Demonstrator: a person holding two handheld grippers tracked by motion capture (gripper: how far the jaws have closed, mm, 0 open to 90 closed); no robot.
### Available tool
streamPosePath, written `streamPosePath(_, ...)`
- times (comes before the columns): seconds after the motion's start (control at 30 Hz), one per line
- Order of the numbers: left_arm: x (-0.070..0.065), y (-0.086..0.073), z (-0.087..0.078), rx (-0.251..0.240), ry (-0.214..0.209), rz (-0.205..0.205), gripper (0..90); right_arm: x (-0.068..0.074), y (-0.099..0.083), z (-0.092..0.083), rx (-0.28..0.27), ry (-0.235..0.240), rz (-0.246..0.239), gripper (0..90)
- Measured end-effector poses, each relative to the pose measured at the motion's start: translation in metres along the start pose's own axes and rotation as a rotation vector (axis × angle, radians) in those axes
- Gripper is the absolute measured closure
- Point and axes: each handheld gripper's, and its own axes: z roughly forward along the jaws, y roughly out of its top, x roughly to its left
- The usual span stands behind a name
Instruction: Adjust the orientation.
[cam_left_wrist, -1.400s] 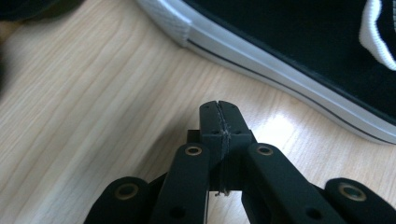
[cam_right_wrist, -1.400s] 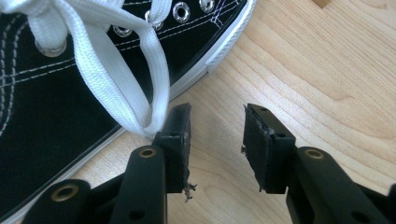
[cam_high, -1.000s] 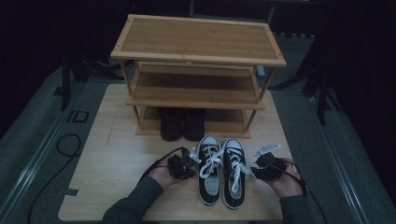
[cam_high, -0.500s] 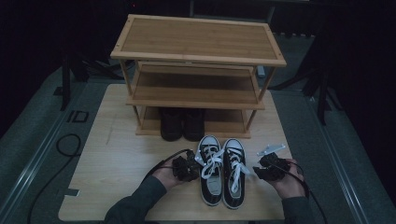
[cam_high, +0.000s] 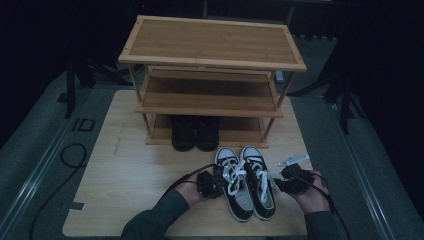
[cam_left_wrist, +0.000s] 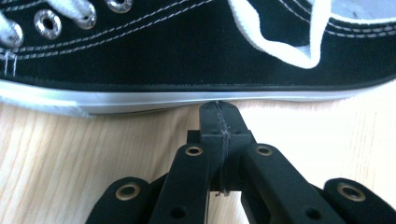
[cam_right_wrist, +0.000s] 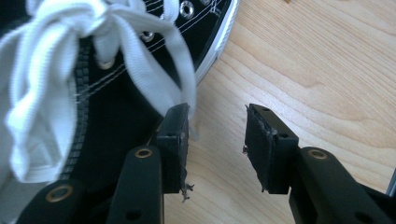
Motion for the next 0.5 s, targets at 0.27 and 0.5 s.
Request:
streamPosePath(0.27, -0.002, 0.004, 0.002, -0.004, -0.008, -0.008, 90.0, -0.003, 0.0, -0.002, 0.003, -0.005, 0.002, 59.1)
streamPosePath(0.5, -0.009, 0.012, 0.006, -0.01, -0.008, -0.005, 90.0, -0.001, 0.006, -0.003, 0.016, -0.001, -0.012, 58.6)
